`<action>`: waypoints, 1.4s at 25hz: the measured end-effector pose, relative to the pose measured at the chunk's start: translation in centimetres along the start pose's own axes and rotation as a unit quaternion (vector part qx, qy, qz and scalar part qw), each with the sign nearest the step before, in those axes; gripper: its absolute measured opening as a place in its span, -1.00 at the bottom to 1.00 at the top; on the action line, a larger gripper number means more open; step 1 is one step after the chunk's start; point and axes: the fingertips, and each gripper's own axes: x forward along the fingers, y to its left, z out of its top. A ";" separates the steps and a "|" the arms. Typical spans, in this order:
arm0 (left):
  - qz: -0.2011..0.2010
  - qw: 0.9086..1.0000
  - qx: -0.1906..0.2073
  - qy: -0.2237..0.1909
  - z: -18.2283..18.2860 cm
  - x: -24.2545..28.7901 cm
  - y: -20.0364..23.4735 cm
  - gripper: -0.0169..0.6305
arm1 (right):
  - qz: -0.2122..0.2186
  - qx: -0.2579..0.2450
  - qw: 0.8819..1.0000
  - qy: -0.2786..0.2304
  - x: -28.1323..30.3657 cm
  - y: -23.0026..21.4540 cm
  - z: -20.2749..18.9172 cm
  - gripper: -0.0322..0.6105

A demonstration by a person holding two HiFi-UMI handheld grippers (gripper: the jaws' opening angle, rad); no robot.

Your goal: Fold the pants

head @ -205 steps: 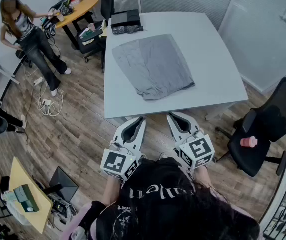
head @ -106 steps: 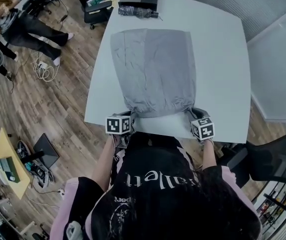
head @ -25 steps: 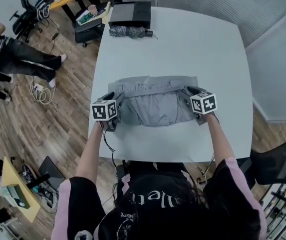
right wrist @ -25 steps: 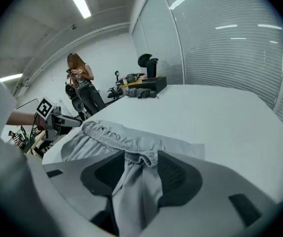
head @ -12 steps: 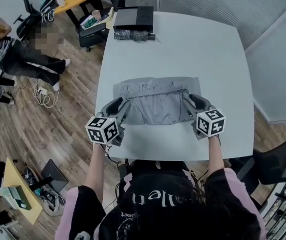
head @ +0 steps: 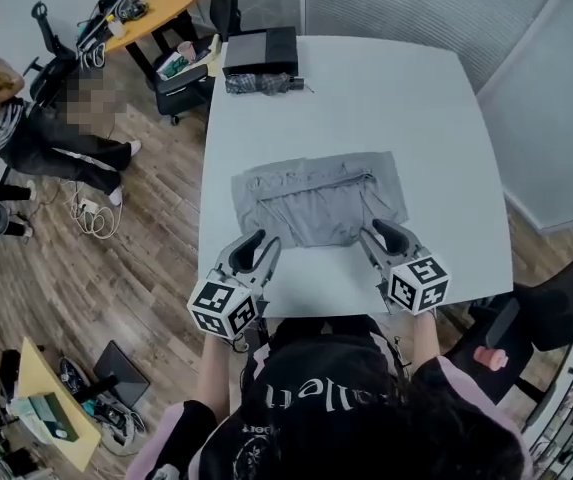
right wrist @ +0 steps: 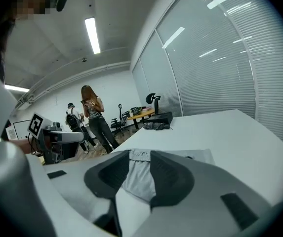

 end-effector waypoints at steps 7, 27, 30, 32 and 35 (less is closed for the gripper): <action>-0.058 0.998 0.010 0.007 -1.6 -1.2 -3.7 -0.57 | -0.012 0.013 1.000 -0.017 -2.1 4.5 -1.8 -0.52; -0.143 0.988 0.051 0.012 -3.3 -1.6 -11.1 -0.73 | -0.040 -0.007 0.998 -0.041 -8.2 8.6 -2.4 -0.71; -0.142 0.988 0.055 0.004 -3.3 -2.1 -12.7 -0.73 | -0.039 -0.009 0.998 -0.046 -9.9 8.9 -2.9 -0.71; -0.141 0.988 0.055 -0.002 -3.4 -2.7 -13.9 -0.73 | -0.041 -0.009 0.998 -0.048 -11.2 9.1 -3.5 -0.72; -0.142 0.988 0.055 -0.005 -3.9 -4.0 -15.9 -0.74 | -0.042 -0.008 0.998 -0.055 -13.3 9.5 -4.4 -0.73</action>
